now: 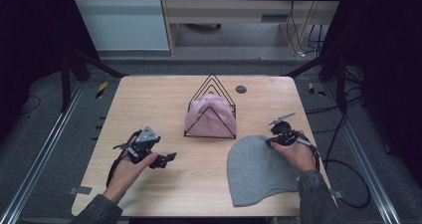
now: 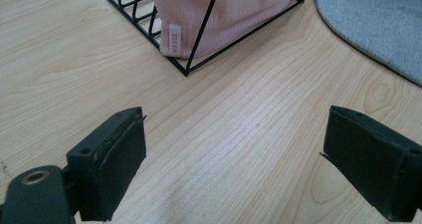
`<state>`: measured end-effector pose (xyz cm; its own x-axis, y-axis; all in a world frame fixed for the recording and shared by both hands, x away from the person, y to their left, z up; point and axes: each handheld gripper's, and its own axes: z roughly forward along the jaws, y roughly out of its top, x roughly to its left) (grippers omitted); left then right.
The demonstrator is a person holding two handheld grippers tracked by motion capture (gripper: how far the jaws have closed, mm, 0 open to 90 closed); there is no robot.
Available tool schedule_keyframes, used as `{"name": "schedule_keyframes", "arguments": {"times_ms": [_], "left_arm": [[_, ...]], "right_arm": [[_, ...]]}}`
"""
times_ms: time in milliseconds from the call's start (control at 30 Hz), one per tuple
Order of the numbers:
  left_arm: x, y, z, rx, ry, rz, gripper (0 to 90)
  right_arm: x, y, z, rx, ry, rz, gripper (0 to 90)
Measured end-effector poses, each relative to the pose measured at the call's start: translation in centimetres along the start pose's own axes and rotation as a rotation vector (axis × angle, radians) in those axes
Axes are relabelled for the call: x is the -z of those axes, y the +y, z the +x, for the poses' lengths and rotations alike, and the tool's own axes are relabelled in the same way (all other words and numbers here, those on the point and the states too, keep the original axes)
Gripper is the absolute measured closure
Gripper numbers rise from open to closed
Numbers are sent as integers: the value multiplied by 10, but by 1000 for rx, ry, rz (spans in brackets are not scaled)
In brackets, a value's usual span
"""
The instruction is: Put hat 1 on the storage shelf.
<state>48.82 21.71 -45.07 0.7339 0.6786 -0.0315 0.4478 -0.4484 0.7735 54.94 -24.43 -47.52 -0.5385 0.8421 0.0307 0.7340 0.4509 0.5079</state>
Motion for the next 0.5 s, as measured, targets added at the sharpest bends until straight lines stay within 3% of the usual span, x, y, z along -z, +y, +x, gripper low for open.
{"name": "schedule_keyframes", "arguments": {"times_ms": [333, 500], "left_arm": [[-2, -4, 6, 31, -25, 8, 88], [-5, -5, 5, 46, -47, 4, 88]], "right_arm": [[39, -5, 12, 34, 69, -133, 864], [66, -7, 27, 90, 100, -214, 865]]}}
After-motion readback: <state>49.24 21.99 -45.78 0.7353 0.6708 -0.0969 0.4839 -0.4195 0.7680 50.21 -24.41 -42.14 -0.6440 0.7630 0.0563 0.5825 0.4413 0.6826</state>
